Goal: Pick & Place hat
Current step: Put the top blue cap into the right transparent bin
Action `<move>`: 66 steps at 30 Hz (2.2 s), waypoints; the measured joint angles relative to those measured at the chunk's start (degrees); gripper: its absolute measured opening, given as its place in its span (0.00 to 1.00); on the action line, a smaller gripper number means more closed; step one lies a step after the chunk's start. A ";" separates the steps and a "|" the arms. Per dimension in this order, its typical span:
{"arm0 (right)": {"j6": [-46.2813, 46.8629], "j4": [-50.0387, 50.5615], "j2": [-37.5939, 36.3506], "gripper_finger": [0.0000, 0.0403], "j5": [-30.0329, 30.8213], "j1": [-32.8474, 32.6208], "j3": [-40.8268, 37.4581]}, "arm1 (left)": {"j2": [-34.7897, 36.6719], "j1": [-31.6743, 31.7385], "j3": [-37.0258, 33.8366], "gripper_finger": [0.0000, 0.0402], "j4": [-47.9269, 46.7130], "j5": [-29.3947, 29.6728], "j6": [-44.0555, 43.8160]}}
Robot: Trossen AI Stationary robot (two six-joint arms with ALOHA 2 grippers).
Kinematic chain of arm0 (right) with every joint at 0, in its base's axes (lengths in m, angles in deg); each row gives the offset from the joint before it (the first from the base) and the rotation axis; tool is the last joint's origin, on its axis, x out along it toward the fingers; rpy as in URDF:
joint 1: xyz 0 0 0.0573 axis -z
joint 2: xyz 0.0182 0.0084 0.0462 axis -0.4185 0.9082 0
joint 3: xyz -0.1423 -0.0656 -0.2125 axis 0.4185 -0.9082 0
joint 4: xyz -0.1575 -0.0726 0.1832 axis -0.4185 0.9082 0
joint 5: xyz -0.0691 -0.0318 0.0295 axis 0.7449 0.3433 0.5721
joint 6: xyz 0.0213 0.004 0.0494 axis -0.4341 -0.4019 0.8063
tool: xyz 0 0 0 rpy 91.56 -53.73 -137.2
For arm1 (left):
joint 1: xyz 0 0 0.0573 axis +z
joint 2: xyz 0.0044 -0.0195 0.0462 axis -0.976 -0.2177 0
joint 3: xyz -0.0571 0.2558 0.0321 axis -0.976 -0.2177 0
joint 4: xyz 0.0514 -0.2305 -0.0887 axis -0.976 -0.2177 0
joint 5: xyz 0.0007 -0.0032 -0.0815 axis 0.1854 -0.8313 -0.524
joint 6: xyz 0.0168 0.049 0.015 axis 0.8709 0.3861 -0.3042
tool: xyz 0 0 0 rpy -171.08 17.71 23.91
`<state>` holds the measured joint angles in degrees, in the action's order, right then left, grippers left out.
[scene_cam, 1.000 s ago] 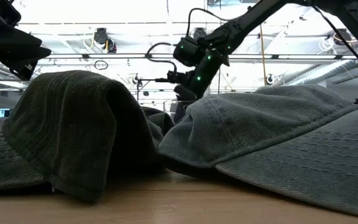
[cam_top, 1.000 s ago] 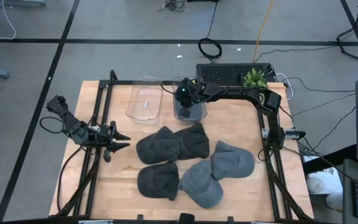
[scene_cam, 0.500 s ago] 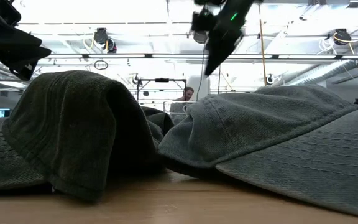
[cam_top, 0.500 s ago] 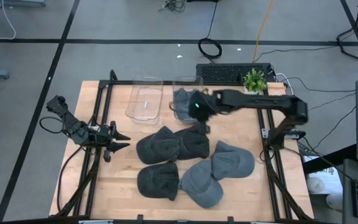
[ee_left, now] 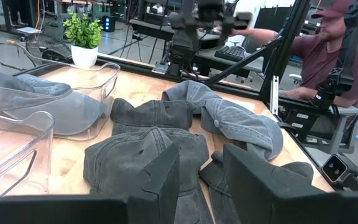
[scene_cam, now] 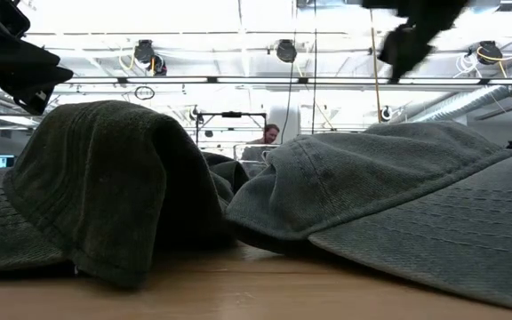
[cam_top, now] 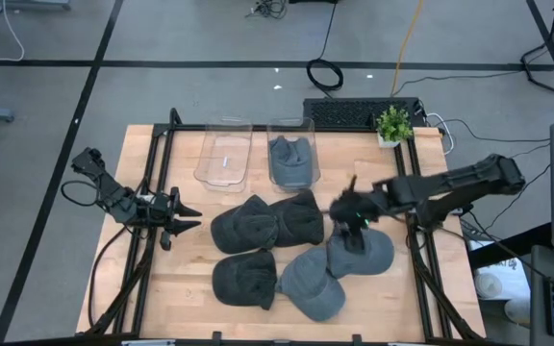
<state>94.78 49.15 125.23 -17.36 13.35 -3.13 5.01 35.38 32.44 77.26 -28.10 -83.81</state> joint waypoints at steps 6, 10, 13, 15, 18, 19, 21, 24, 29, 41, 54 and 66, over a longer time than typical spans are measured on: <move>13.45 6.91 -1.11 0.62 0.00 -6.71 -6.09 | 0.00 0.00 0.00 0.33 0.00 0.00 0.00; 17.21 7.06 -1.14 0.62 4.96 -9.10 -9.86 | 0.00 0.01 0.00 0.33 0.00 0.00 0.00; 17.75 3.67 -1.14 0.61 7.01 -9.47 -12.87 | 0.00 0.01 0.00 0.33 -0.02 0.00 0.00; 17.70 1.24 -1.11 0.61 7.01 -9.48 -15.06 | 0.00 0.00 0.00 0.33 -0.02 0.00 0.00; 16.52 -0.46 -1.11 0.61 6.98 -9.45 -18.43 | 0.00 0.01 0.00 0.33 -0.02 0.00 0.00; 15.73 -0.93 -1.11 0.61 6.99 -9.33 -19.47 | 0.00 0.01 0.00 0.33 -0.02 0.01 0.00; 14.43 -2.62 -1.11 0.61 7.09 -9.23 -21.31 | 0.01 0.01 0.00 0.33 -0.02 0.00 0.00; 13.48 -3.83 -1.11 0.60 8.94 -9.25 -22.63 | 0.00 0.00 0.00 0.33 -0.02 0.01 0.00; 12.02 -3.69 -0.44 0.52 14.59 -9.24 -23.63 | 0.00 0.00 0.00 0.33 -0.02 0.00 0.00; 8.46 -12.95 -0.84 0.01 16.08 -8.80 -25.68 | 0.00 0.00 0.00 0.33 -0.02 0.00 0.00; 0.94 -18.55 -18.41 0.00 38.69 -8.85 -19.60 | 0.00 0.00 0.00 0.33 -0.02 0.00 0.00; -16.19 -78.50 -16.22 0.00 38.07 -0.18 -30.83 | 0.01 0.01 0.00 0.33 -0.02 0.02 0.00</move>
<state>78.59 -29.35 109.01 20.71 13.16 -33.96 5.02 35.39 32.44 77.23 -28.08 -83.81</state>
